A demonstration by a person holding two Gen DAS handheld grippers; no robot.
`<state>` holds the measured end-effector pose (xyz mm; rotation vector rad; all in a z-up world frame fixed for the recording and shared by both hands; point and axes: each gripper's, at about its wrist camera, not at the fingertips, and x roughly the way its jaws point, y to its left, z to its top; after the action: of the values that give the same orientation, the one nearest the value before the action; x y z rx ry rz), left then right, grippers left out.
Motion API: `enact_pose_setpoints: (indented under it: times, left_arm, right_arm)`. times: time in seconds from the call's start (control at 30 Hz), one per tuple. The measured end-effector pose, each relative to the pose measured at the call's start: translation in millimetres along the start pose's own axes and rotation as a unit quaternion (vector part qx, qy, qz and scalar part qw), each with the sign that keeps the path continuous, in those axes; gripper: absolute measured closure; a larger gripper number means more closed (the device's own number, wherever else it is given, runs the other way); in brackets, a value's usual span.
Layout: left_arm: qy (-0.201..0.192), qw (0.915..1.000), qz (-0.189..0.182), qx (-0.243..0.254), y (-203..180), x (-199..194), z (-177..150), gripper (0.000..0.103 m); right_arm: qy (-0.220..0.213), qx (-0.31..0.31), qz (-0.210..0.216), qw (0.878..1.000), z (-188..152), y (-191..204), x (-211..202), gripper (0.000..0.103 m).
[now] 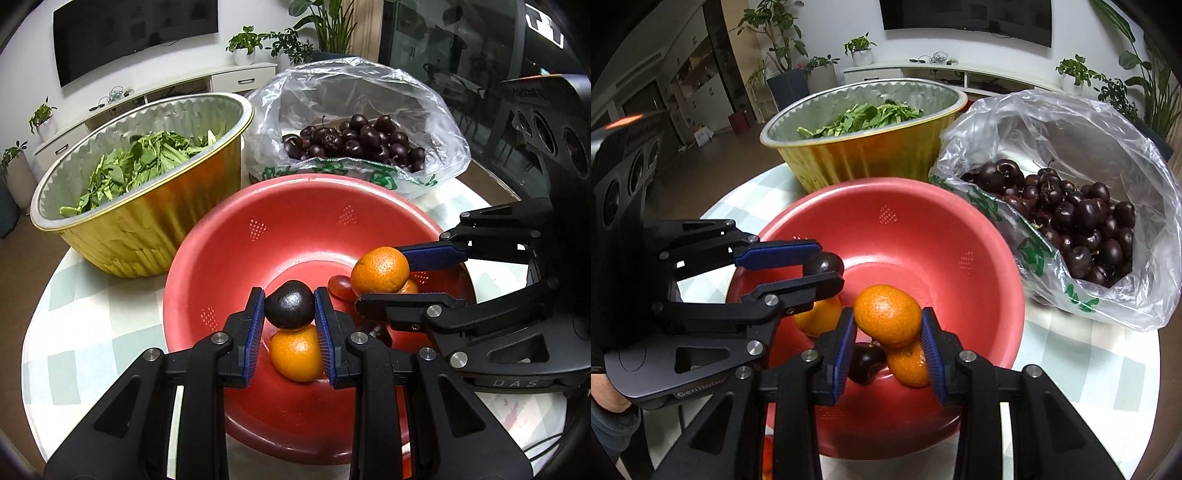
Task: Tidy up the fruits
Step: 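Carry the dark plum in the left tool and tangerine in the right tool over the red bowl, then open both tools to drop the dark plum and tangerine into the red bowl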
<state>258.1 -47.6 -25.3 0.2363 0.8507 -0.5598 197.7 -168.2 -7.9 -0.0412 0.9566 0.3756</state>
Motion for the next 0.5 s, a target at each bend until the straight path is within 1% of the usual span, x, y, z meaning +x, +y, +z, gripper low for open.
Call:
enact_pose_setpoints:
  times: [0.2,0.3,0.37,0.43,0.5]
  left_arm:
    - [0.002,1.0,0.003,-0.001,2,2,0,0.077]
    - [0.005,1.0,0.005,-0.004,3,3,1,0.076]
    - [0.006,0.9999,0.01,-0.008,4,3,1,0.071]
    - [0.006,0.9998,0.015,-0.015,7,3,-1,0.061]
    - [-0.001,0.9997,0.016,-0.019,10,0,-1,0.058]
  right_arm:
    - [-0.002,-0.006,-0.007,1.0,1,1,3,0.065]
    - [-0.001,-0.007,-0.01,1.0,2,1,5,0.065]
    - [-0.001,-0.007,-0.011,1.0,3,1,7,0.064]
    - [0.0,-0.009,-0.013,1.0,4,1,9,0.064]
    - [-0.003,-0.011,-0.016,1.0,4,1,8,0.064]
